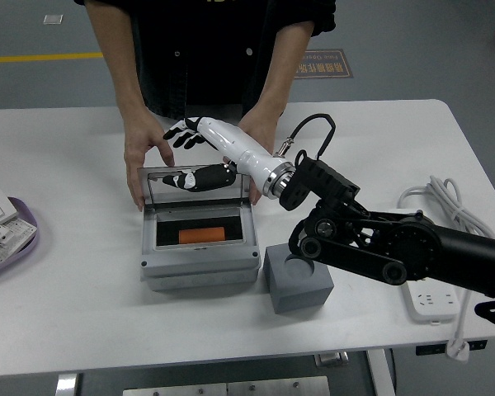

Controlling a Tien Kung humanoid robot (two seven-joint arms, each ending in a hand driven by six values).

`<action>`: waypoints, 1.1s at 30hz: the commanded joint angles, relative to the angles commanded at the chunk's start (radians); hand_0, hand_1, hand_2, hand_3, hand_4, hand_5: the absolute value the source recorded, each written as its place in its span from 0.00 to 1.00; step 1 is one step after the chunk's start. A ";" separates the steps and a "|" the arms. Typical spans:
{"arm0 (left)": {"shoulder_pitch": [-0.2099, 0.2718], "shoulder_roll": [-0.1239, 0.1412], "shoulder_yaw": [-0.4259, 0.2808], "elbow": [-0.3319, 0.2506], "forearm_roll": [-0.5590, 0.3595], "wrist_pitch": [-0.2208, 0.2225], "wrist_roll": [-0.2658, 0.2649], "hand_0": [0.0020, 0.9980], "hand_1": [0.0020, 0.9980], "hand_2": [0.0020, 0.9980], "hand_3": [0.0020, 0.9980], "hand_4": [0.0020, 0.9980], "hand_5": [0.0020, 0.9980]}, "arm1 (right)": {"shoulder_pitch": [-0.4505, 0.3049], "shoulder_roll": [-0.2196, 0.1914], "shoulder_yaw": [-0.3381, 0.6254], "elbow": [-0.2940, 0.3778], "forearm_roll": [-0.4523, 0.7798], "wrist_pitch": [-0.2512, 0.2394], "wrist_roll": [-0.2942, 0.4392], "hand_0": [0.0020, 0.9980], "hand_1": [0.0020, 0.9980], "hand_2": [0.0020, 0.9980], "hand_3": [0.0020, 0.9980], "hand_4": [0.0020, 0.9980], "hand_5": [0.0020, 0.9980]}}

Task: Pick up the cylinder from the cube,place it in the box,flap close box

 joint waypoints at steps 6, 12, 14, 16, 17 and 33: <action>0.000 -0.003 -0.001 -0.001 0.004 0.000 0.002 0.51 0.56 0.56 0.61 0.71 0.18 | -0.016 -0.015 -0.028 0.026 -0.006 -0.003 0.004 0.63 0.60 0.62 0.69 0.83 0.30; 0.002 -0.006 0.002 -0.001 -0.004 0.001 0.000 0.51 0.56 0.56 0.61 0.71 0.18 | -0.043 -0.053 -0.027 0.118 -0.050 -0.005 -0.014 0.62 0.60 0.62 0.68 0.81 0.29; 0.004 -0.006 0.002 0.000 -0.005 0.001 0.000 0.51 0.56 0.56 0.61 0.71 0.18 | -0.056 -0.068 -0.031 0.154 -0.065 -0.004 -0.021 0.60 0.59 0.61 0.68 0.80 0.29; 0.005 -0.007 0.001 0.000 -0.006 0.001 0.001 0.51 0.56 0.56 0.61 0.71 0.18 | -0.068 -0.078 -0.037 0.186 -0.083 -0.005 -0.031 0.60 0.59 0.61 0.68 0.80 0.29; 0.006 -0.008 0.001 0.000 -0.007 0.001 0.001 0.51 0.56 0.56 0.61 0.71 0.18 | -0.076 -0.083 -0.041 0.203 -0.094 -0.006 -0.037 0.60 0.59 0.61 0.68 0.80 0.29; 0.010 -0.012 0.007 0.003 -0.020 0.003 -0.004 0.51 0.56 0.56 0.61 0.72 0.17 | -0.226 -0.158 0.039 0.281 -0.087 -0.019 -0.017 0.55 0.59 0.61 0.67 0.77 0.33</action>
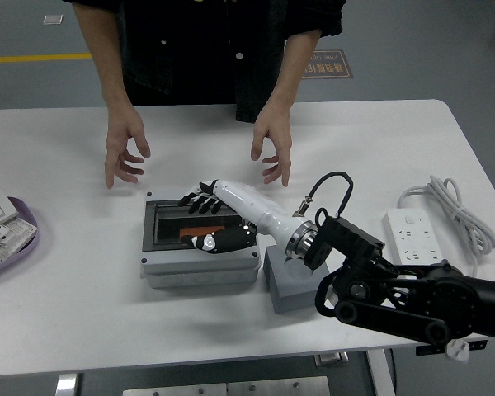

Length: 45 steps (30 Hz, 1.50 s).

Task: Pick up the cylinder from the cube,place it in the box,flap close box

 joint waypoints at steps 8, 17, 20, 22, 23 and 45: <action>0.016 -0.007 0.005 0.002 -0.014 0.002 -0.003 0.51 0.56 0.56 0.61 0.72 0.17 | -0.161 -0.119 0.240 0.085 0.053 0.033 0.097 0.56 0.59 0.61 0.67 0.76 0.33; 0.032 -0.019 0.014 0.002 -0.021 0.003 -0.010 0.51 0.56 0.56 0.61 0.72 0.18 | -0.365 -0.118 0.494 0.059 0.266 0.046 0.310 0.58 0.60 0.62 0.67 0.78 0.31; 0.031 -0.016 0.020 0.001 -0.024 0.003 -0.014 0.51 0.56 0.56 0.61 0.72 0.18 | -0.418 -0.109 0.557 0.057 0.304 0.034 0.371 0.58 0.60 0.62 0.67 0.78 0.31; 0.028 -0.011 0.023 0.000 -0.025 0.004 -0.017 0.51 0.56 0.56 0.61 0.72 0.18 | -0.448 -0.107 0.594 0.055 0.323 0.023 0.408 0.58 0.60 0.62 0.67 0.78 0.31; 0.026 -0.008 0.024 0.000 -0.025 0.004 -0.017 0.51 0.56 0.56 0.61 0.72 0.18 | -0.462 -0.108 0.611 0.053 0.334 0.018 0.426 0.63 0.64 0.66 0.68 0.78 0.26; 0.000 0.028 -0.002 -0.001 0.019 -0.013 -0.021 0.51 0.56 0.56 0.61 0.72 0.17 | -0.572 -0.107 0.772 0.011 0.419 -0.006 0.444 0.66 0.64 0.66 0.68 0.77 0.24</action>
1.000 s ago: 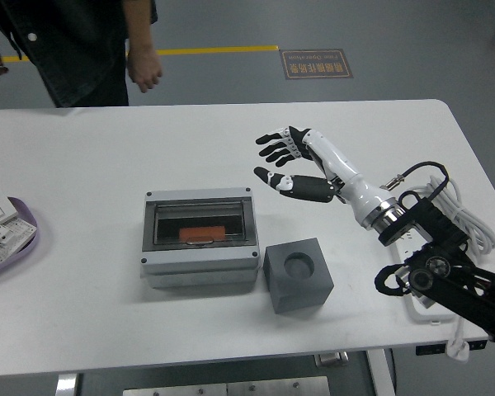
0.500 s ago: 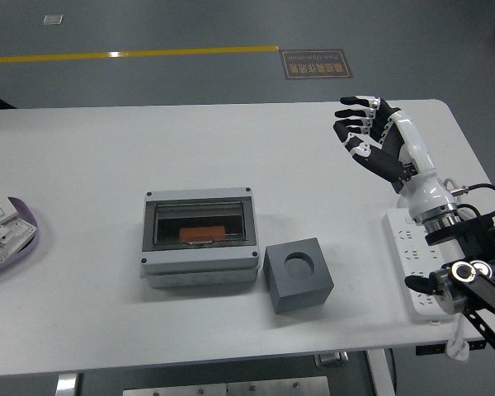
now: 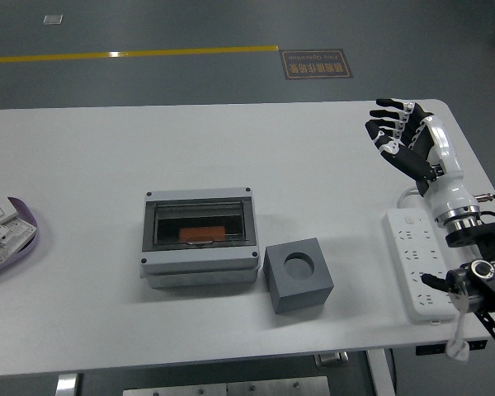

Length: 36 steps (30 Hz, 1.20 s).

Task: Pick up the cylinder from the cube,place it in the box,flap close box

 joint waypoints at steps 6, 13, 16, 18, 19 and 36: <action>0.005 -0.001 0.000 0.000 -0.003 -0.001 -0.001 0.51 0.56 0.56 0.61 0.72 0.17 | -0.004 0.004 0.013 -0.007 0.006 -0.006 0.013 0.66 0.64 0.66 0.70 0.78 0.22; 0.010 -0.003 0.004 0.001 -0.011 -0.001 -0.004 0.51 0.56 0.56 0.61 0.72 0.17 | -0.010 0.006 0.022 -0.016 0.021 -0.014 0.032 0.66 0.64 0.66 0.69 0.78 0.20; 0.012 -0.004 0.005 0.001 -0.013 -0.001 -0.005 0.51 0.56 0.56 0.61 0.72 0.17 | -0.006 0.010 0.012 -0.031 0.035 -0.019 0.040 0.65 0.64 0.66 0.69 0.77 0.19; 0.013 -0.004 0.004 0.002 -0.013 -0.001 -0.004 0.51 0.56 0.56 0.61 0.72 0.17 | -0.003 0.013 -0.001 -0.044 0.044 -0.019 0.043 0.65 0.64 0.66 0.69 0.77 0.19; 0.013 -0.004 0.005 0.002 -0.014 -0.001 -0.005 0.51 0.56 0.56 0.61 0.72 0.17 | -0.003 0.014 -0.005 -0.049 0.045 -0.019 0.043 0.65 0.64 0.66 0.69 0.77 0.19; 0.024 -0.016 0.021 0.002 -0.050 0.001 -0.014 0.51 0.56 0.56 0.61 0.71 0.17 | 0.003 0.022 -0.030 -0.069 0.074 0.000 0.093 0.64 0.63 0.65 0.68 0.77 0.19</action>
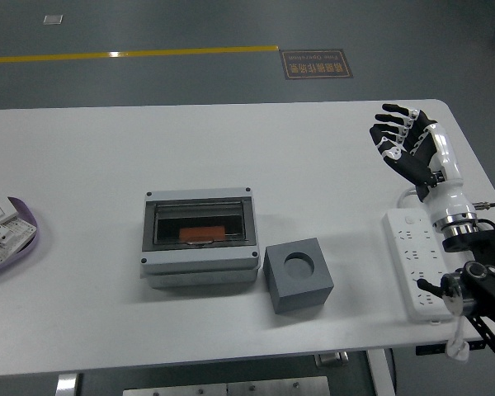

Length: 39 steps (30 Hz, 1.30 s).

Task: Pick up the cylinder from the cube,place it in the box,flap close box

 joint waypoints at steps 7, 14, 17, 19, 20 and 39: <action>0.000 -0.005 0.009 0.000 -0.018 0.001 -0.005 0.51 0.56 0.56 0.61 0.71 0.17 | -0.001 0.008 -0.005 -0.003 0.003 0.000 0.006 0.65 0.63 0.65 0.68 0.77 0.18; -0.001 -0.007 0.011 0.000 -0.026 0.001 -0.007 0.51 0.56 0.56 0.61 0.71 0.18 | -0.001 0.009 -0.001 -0.008 0.015 0.006 0.020 0.65 0.63 0.65 0.67 0.77 0.17; -0.003 -0.007 0.007 0.001 -0.021 0.000 -0.004 0.51 0.56 0.56 0.61 0.71 0.18 | -0.002 0.012 -0.004 -0.011 0.018 0.007 0.021 0.65 0.63 0.65 0.67 0.77 0.17; -0.003 -0.007 0.006 0.001 -0.020 0.000 -0.004 0.51 0.56 0.56 0.61 0.71 0.18 | -0.003 0.014 -0.005 -0.012 0.016 0.005 0.018 0.65 0.63 0.65 0.67 0.77 0.17; -0.003 -0.007 0.005 0.001 -0.020 0.000 -0.004 0.51 0.56 0.56 0.61 0.71 0.18 | -0.004 0.015 -0.005 -0.012 0.015 0.003 0.017 0.65 0.63 0.65 0.67 0.77 0.17; -0.003 -0.007 -0.001 0.001 -0.011 -0.001 0.001 0.51 0.56 0.56 0.61 0.71 0.18 | -0.009 0.016 -0.001 -0.014 0.012 -0.011 0.015 0.66 0.63 0.65 0.67 0.78 0.18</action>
